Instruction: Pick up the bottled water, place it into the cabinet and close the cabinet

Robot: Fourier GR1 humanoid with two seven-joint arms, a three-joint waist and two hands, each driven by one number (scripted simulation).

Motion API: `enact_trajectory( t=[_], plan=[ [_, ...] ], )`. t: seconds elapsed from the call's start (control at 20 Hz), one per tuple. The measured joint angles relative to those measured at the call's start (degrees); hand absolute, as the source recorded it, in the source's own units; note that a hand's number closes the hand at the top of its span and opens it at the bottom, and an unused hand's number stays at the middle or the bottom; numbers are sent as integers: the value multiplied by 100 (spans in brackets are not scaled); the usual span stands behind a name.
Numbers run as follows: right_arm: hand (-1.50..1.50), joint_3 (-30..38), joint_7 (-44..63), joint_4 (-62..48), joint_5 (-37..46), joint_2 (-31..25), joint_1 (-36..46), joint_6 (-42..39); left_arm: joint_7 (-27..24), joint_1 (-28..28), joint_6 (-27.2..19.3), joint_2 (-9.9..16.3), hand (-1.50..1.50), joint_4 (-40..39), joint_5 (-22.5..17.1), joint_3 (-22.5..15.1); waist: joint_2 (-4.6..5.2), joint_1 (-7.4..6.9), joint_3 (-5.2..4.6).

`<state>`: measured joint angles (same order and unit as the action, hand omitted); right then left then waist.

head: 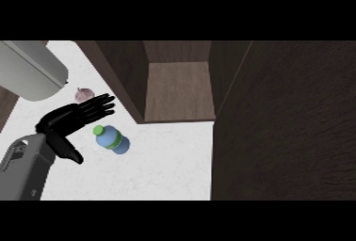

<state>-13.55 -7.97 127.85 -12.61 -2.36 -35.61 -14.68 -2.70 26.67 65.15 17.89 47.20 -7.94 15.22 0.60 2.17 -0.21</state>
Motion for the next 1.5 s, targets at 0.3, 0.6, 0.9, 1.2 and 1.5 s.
enact_trajectory(
  t=[0.3,0.6,0.9,1.2,1.5],
  plan=[
    [-150,-55,5,146,-79,-73,-149,-75,-470,245,-287,-92,-150,-731,650,-177,21,55,-4],
    [-150,-48,-57,115,-56,-91,-166,-89,-851,361,-486,-117,-150,-1335,940,-321,37,81,-8],
    [-150,-20,-173,35,-58,-119,-143,-157,-1303,448,-780,-144,-150,-1617,1171,-477,31,96,3],
    [-150,33,-134,20,-97,-138,-48,-149,-1658,444,-1012,-198,-150,-1832,1303,-662,29,77,11],
    [-150,-16,-122,-12,-103,-129,-72,-155,-1715,469,-1066,-225,-150,-2121,1205,-720,22,99,23]
  ],
)
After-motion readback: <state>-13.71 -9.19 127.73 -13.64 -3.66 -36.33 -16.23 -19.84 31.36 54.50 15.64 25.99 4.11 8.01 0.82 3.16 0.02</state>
